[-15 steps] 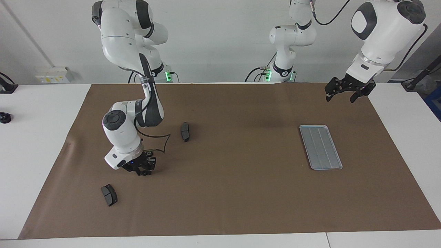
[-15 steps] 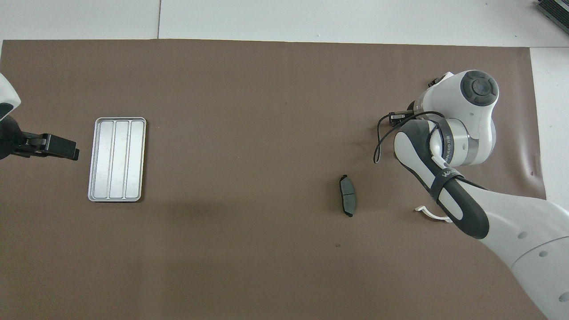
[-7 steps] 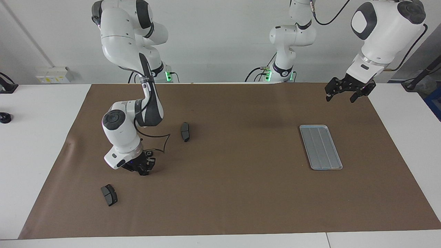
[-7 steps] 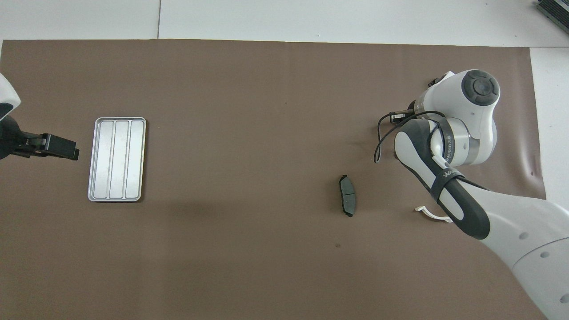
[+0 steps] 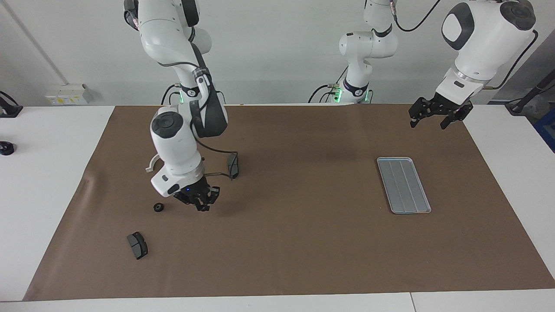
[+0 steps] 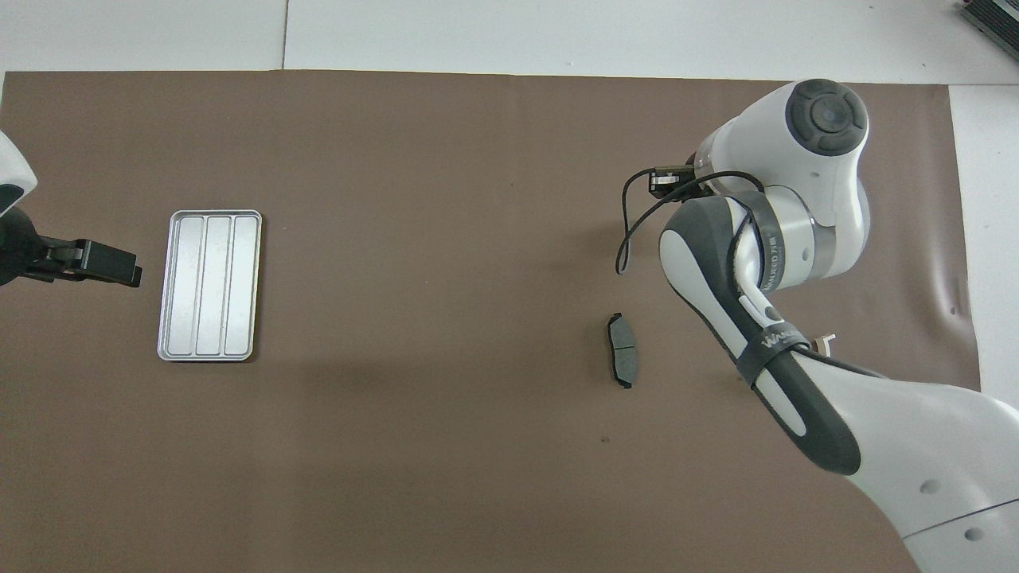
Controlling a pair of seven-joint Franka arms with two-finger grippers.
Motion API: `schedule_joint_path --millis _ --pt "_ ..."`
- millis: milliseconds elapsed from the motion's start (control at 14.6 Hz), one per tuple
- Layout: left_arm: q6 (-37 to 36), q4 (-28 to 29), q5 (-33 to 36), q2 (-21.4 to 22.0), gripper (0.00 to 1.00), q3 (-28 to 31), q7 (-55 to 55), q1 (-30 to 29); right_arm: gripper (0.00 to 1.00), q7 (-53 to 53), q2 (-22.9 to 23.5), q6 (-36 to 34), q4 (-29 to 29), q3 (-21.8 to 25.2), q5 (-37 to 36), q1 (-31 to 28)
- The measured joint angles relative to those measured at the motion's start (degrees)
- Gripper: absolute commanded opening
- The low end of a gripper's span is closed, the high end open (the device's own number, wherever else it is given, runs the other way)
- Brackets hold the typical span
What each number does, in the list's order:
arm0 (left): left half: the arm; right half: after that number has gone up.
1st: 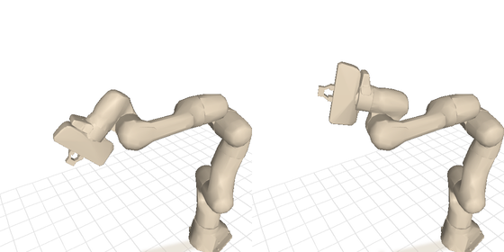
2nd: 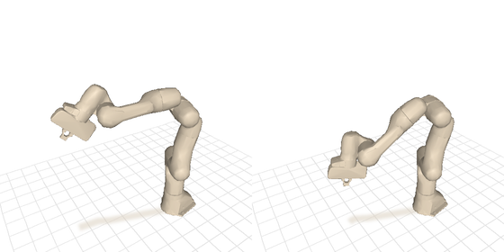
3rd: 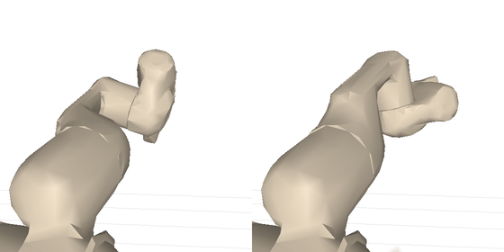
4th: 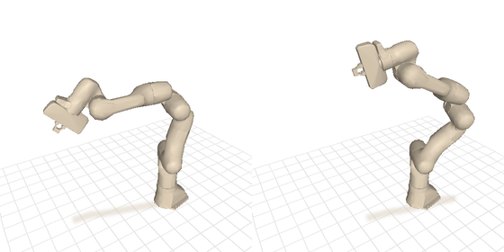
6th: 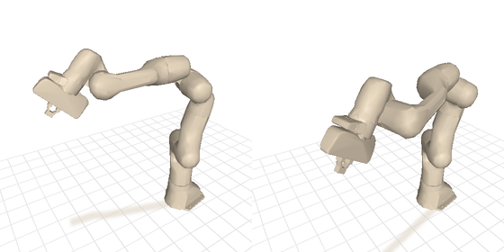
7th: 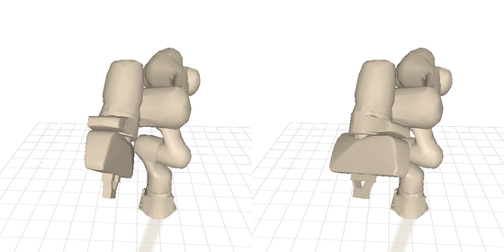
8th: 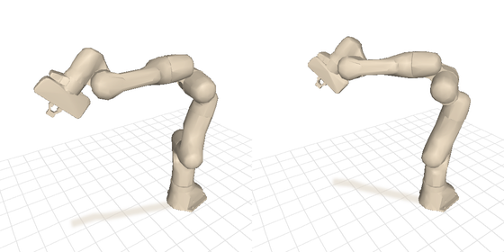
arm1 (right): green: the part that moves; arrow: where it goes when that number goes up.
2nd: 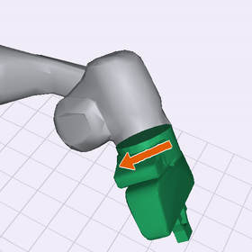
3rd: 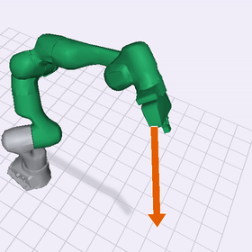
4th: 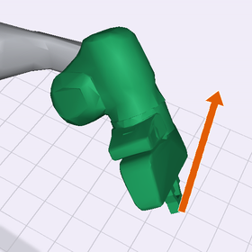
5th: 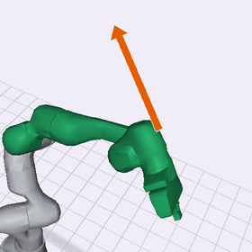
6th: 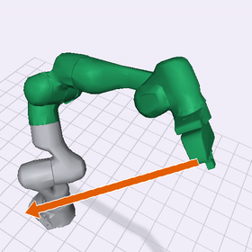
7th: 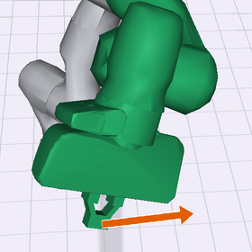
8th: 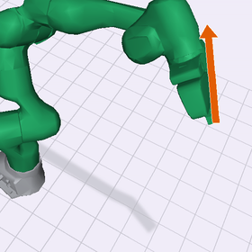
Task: Pick bearing gear from pile to tray
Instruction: 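Carry the bearing to the table centre and release it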
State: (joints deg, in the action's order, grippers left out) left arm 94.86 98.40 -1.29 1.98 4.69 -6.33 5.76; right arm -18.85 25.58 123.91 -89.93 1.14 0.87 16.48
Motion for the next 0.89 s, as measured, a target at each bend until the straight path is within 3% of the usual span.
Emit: schedule_joint_path --millis 205,410,752,821,889 --pt "0.0 0.0 0.0 0.0 1.00 0.0 0.0 0.0 0.00 -12.6 1.0 0.1 0.4 -0.1 0.0 8.1" --pt "0.0 0.0 0.0 0.0 1.00 0.0 0.0 0.0 0.00 -24.9 5.6 4.7 1.7 -0.1 -0.4 15.4" --pt "0.0 0.0 0.0 0.0 1.00 0.0 0.0 0.0 0.00 -29.0 10.1 8.0 3.5 0.0 -1.3 19.5" --pt "0.0 0.0 0.0 0.0 1.00 0.0 0.0 0.0 0.16 -29.0 10.1 8.5 3.6 0.0 -1.4 19.5" --pt "0.0 0.0 0.0 0.0 1.00 0.0 0.0 0.0 0.80 -29.0 10.1 8.8 3.5 0.1 -1.4 19.4"
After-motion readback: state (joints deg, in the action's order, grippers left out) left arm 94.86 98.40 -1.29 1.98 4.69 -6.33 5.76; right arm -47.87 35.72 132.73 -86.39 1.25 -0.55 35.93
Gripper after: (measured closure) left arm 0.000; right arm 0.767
